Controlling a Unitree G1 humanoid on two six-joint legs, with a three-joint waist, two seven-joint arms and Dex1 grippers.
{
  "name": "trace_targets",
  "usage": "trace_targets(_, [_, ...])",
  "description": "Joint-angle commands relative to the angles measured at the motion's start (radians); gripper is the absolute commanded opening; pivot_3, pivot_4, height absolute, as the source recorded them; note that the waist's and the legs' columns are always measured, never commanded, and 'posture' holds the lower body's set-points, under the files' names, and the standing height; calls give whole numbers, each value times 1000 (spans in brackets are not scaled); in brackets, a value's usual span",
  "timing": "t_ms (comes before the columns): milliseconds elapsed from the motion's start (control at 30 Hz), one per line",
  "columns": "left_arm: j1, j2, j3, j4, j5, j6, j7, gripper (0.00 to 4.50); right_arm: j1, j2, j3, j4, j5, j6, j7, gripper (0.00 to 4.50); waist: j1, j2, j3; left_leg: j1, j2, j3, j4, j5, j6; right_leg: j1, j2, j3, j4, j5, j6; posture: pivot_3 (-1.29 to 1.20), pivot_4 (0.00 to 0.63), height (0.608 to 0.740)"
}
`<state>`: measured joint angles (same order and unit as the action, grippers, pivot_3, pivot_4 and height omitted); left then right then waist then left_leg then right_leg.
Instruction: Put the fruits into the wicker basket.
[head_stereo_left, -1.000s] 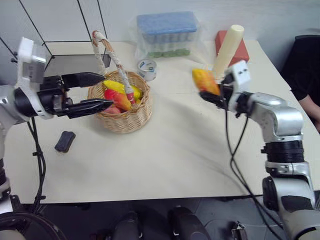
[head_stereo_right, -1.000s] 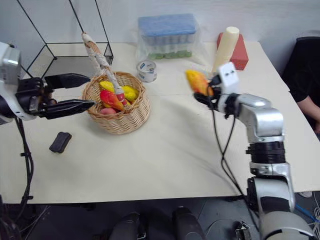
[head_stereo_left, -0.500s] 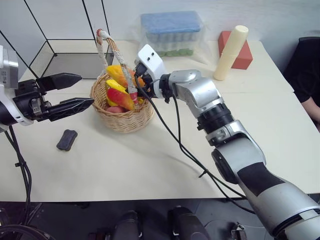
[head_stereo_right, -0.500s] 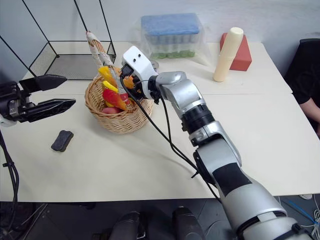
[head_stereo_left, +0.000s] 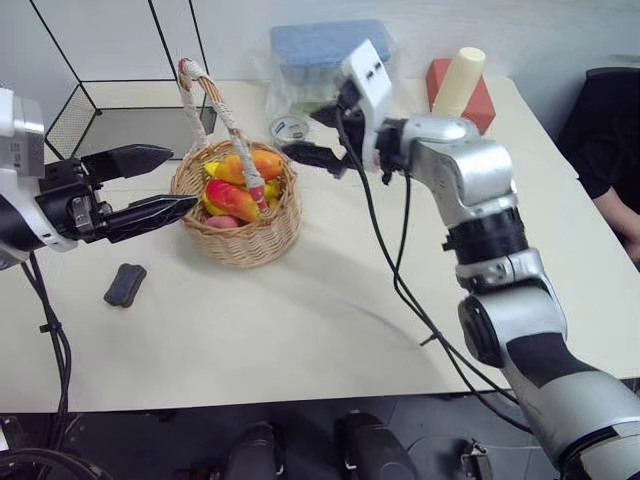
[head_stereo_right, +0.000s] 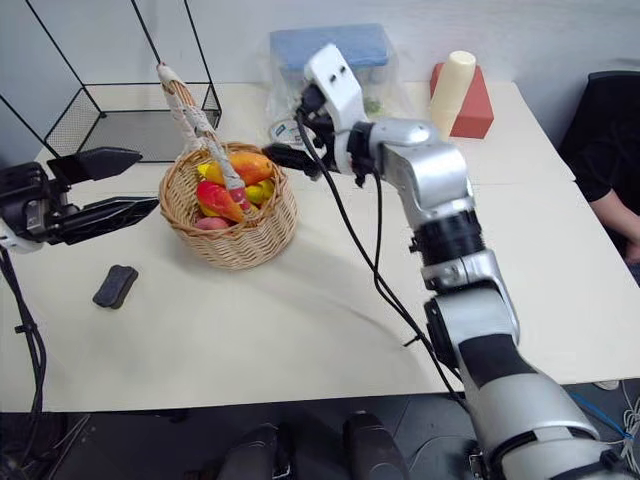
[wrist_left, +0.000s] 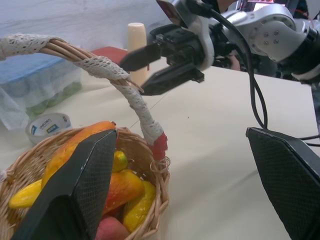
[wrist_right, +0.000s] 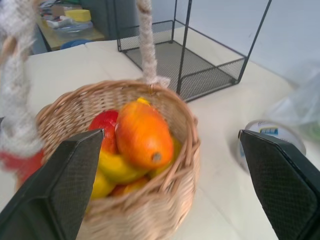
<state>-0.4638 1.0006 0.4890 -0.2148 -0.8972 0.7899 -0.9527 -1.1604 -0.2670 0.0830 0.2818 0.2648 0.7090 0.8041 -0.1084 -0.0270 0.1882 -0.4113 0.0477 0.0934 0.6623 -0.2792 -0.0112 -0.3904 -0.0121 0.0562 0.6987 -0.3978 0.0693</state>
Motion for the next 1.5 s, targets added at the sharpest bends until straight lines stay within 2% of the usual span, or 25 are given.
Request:
trace_targets(33, [-35,22,-13,24,16,-37,-30,4316,91,2,-4,-248,95,136,-3,4443,-4,0,0,0,0,1,0,0,0,0,0,0,0,0,0,0,150,740])
trace_targets(100, [-41,34,-25,42,33,-53,-50,4316,140,20,15,-315,116,172,-14,4443,-6,0,0,0,0,1,-1,0,-1,-2,1,0,0,0,0,0,150,740])
trace_targets(200, [-61,53,-32,70,46,-63,-74,4316,180,102,42,-332,130,190,-68,4443,-9,0,0,0,1,1,-1,1,-1,-2,1,0,-1,0,0,0,150,740])
trace_targets(467, [-71,61,-28,47,31,-48,-74,4316,95,276,53,-103,87,69,-173,4443,-2,0,0,0,0,1,0,1,-2,-2,0,0,0,0,0,0,150,740])
trace_targets(567, [-57,62,-20,37,32,-47,-72,4316,87,295,67,-71,76,27,-172,3802,-3,0,0,0,0,1,0,1,-2,-2,0,0,0,0,0,0,150,740])
trace_targets(900, [-58,59,-30,42,39,-59,-81,4316,145,253,105,-170,70,11,-144,395,-3,0,0,0,0,1,0,1,-2,-2,0,0,0,0,0,0,150,740])
trace_targets(933, [-66,55,-39,43,38,-61,-84,4316,152,246,103,-186,73,14,-144,295,-3,0,0,0,0,1,0,1,-2,-2,0,0,0,0,0,0,150,740])
trace_targets(1033, [-98,38,-79,43,32,-62,-94,4316,183,194,91,-282,97,27,-121,296,-2,0,0,0,0,1,0,1,-2,-2,0,0,0,0,0,0,150,740])
trace_targets(1167, [-154,-7,-154,23,15,-57,-119,4316,248,45,7,-492,182,85,-65,296,12,0,0,-1,0,0,0,0,-1,-2,0,0,0,0,0,0,150,740])
trace_targets(1333, [-221,-76,-231,8,5,-54,-144,4316,336,-169,-201,-682,338,240,-64,296,34,0,0,-4,-1,-1,2,0,1,-2,-1,-1,-1,0,0,0,150,740])
trace_targets(1433, [-266,-128,-293,14,2,-53,-178,4316,456,-349,-421,-765,434,329,-46,296,39,0,0,-4,-1,0,2,-1,1,-2,0,0,-4,0,0,0,150,740])
trace_targets(1500, [-294,-157,-325,32,9,-56,-201,4316,541,-432,-550,-785,479,357,-49,296,49,0,0,-3,-1,0,2,-1,1,-1,0,0,-5,0,0,0,150,740])
